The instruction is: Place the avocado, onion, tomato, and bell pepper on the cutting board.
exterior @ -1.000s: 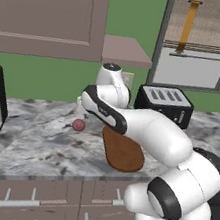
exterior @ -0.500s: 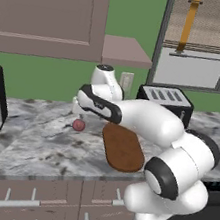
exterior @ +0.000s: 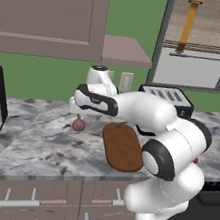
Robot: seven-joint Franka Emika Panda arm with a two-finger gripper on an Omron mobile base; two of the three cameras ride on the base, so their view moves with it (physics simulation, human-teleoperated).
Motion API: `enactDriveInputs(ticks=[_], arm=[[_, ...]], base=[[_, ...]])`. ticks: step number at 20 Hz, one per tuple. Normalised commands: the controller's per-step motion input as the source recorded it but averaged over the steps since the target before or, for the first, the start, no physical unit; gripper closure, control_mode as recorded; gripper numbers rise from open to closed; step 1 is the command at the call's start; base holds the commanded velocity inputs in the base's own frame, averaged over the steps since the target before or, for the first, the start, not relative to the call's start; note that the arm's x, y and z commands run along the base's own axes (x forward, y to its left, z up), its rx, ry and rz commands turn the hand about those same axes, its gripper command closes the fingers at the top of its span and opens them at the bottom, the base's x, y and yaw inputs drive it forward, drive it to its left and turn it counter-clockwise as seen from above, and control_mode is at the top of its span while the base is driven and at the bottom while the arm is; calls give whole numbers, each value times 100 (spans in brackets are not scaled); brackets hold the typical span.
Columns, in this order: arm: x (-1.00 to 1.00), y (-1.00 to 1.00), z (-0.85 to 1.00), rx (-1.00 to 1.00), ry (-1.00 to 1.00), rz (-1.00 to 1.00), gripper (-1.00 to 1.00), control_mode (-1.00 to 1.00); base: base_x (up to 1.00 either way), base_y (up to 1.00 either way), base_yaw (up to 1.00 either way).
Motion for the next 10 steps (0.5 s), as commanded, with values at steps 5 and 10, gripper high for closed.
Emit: enactDriveInputs(ticks=[5, 10], arm=[[24, 2, -20, -5, 2, -1, -100, -100], [28, 12, -20, -1, 5, 0, -100, -100]], base=[[0, 0, 0], [0, 0, 0]])
